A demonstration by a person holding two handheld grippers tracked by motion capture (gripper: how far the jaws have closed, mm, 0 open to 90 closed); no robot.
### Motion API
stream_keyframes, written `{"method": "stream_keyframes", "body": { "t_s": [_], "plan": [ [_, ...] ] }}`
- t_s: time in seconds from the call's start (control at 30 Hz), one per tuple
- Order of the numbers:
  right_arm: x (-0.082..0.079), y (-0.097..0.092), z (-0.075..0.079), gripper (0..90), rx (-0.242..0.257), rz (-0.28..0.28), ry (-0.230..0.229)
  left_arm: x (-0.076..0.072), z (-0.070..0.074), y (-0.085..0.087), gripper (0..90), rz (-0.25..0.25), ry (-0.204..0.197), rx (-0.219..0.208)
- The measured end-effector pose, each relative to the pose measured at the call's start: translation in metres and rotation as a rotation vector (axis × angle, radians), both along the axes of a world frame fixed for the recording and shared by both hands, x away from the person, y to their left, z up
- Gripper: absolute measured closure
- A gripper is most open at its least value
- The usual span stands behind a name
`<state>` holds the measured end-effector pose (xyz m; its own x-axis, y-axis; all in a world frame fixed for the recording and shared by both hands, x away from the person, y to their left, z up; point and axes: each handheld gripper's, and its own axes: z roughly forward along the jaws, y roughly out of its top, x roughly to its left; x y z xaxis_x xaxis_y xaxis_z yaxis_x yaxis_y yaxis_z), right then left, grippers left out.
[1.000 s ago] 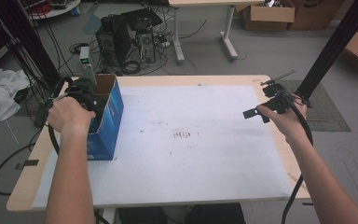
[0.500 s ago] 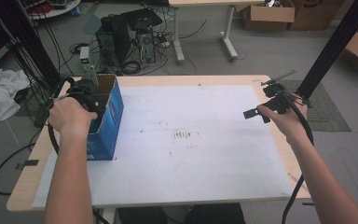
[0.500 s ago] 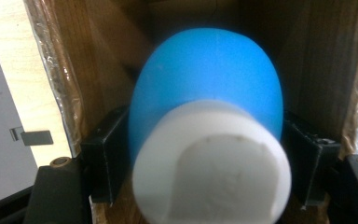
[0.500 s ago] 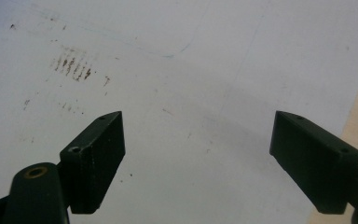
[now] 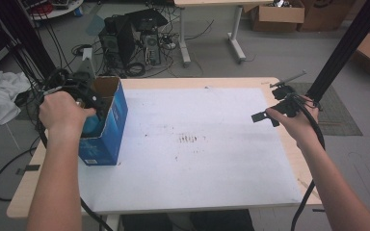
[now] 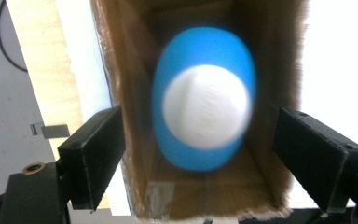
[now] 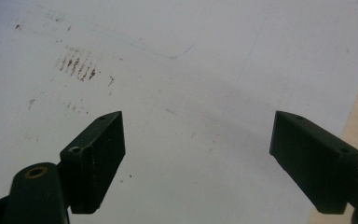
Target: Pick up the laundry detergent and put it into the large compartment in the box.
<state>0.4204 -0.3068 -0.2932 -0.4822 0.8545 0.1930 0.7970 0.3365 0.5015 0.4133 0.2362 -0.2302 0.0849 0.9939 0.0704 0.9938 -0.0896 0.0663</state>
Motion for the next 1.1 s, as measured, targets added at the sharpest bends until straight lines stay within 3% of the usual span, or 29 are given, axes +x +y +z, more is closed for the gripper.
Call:
{"method": "stream_keyframes", "body": {
  "t_s": [0.2, 0.33, 0.67, 1.1],
  "plan": [
    [0.000, 0.000, 0.003, 18.3, 0.000, -0.001, -0.005, -0.007, 0.025, -0.028, 15.8, -0.111, -0.044, -0.019],
    [0.000, 0.002, 0.004, 18.3, -0.002, 0.002, -0.002, -0.008, 0.029, -0.055, 15.5, -0.218, -0.048, -0.041],
    [0.003, 0.003, 0.001, 18.3, -0.004, 0.000, 0.008, -0.010, 0.021, -0.119, 15.4, -0.417, -0.045, -0.063],
    [0.004, 0.003, 0.002, 18.2, -0.013, -0.002, 0.020, -0.028, -0.002, -0.182, 15.2, -0.637, -0.048, -0.074]
  ]
}}
